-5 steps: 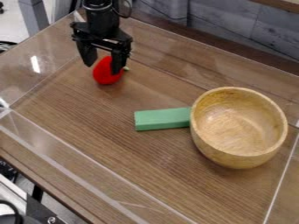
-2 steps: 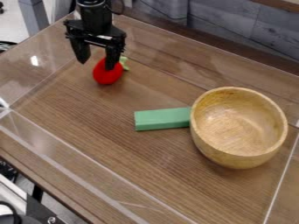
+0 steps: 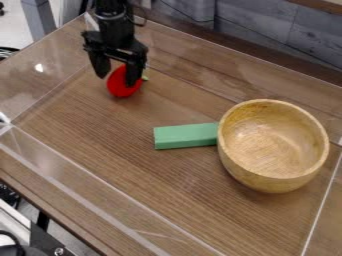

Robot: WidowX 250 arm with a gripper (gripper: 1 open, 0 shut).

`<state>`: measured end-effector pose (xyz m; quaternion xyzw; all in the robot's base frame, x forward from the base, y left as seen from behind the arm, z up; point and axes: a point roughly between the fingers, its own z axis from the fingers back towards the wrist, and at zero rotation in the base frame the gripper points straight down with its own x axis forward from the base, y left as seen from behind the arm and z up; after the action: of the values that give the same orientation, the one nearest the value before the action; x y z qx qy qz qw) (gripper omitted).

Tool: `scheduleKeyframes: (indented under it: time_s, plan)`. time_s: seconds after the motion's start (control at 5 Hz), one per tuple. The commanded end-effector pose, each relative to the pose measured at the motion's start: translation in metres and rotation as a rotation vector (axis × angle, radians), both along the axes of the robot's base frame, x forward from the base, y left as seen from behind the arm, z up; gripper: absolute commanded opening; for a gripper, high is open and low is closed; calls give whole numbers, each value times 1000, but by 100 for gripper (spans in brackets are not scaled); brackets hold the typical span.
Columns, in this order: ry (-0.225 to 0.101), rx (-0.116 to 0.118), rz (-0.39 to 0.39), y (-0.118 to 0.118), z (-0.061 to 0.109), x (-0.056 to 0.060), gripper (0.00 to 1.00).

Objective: Move the red fruit to the right

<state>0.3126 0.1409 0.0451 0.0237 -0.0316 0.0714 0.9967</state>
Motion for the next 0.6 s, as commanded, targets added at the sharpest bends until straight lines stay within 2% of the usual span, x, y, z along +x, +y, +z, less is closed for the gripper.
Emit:
scheduleKeyframes:
  time_s: [0.0,0.2,0.4]
  plan:
    - [-33,10,35,-5,15,3,100]
    - [-34,-5,85,-8,22,2,100]
    - [-37,-15,72,-2,29,4,100]
